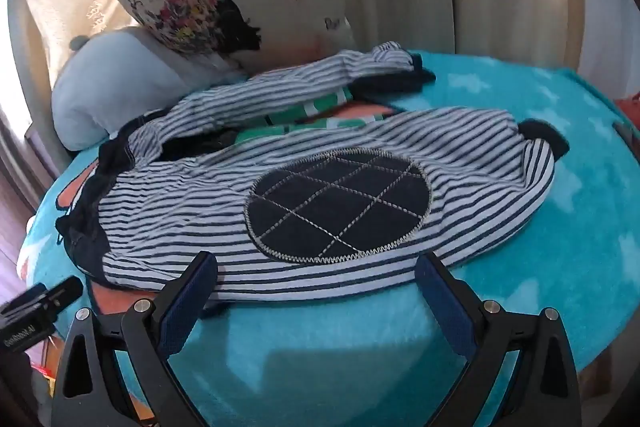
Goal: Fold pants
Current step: 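Move both grippers toward the striped romper and navy pants on the blanket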
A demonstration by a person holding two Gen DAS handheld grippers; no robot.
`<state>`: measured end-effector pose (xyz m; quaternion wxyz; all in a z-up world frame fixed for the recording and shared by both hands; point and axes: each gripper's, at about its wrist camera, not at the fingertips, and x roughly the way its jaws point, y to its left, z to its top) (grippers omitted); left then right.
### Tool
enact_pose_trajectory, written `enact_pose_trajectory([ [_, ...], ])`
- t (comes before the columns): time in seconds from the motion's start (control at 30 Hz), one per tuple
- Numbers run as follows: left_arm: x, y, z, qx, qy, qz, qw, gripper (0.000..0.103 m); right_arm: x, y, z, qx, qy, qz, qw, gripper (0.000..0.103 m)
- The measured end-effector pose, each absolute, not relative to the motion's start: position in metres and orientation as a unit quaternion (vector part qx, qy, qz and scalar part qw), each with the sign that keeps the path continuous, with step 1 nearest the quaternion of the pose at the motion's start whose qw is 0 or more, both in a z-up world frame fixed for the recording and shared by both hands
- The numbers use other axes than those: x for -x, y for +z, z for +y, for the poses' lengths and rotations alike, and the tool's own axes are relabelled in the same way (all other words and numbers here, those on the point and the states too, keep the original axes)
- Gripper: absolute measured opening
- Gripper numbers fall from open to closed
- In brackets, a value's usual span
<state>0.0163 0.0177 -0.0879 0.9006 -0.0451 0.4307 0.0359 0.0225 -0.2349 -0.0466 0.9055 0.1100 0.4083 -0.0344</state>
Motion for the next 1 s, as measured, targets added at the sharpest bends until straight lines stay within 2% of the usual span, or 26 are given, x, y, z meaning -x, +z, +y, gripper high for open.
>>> enact_pose_trajectory([
  [0.23,-0.012,-0.091,0.016,0.031,0.034,0.427,0.903,0.103,-0.024,-0.045,-0.232,-0.103,-0.031,0.411,0.905,0.102],
  [0.4,-0.013,-0.083,0.015,0.023,0.032,0.437,0.898,0.103,-0.014,-0.047,-0.244,-0.151,-0.011,0.379,0.913,0.103],
  [0.5,-0.011,-0.075,0.016,0.032,0.026,0.440,0.897,0.102,-0.016,-0.045,-0.246,-0.150,0.003,0.391,0.908,0.103],
  [0.67,0.009,-0.045,0.013,0.022,0.045,0.392,0.919,0.101,-0.010,-0.040,-0.249,-0.155,0.009,0.386,0.909,0.103],
  [0.8,0.021,-0.015,0.003,-0.007,0.054,0.346,0.937,0.101,0.000,-0.022,-0.246,-0.116,-0.011,0.360,0.926,0.103],
  [1.0,0.032,0.005,-0.010,-0.017,0.016,0.326,0.945,0.101,0.011,0.004,-0.243,-0.076,0.003,0.331,0.941,0.103],
])
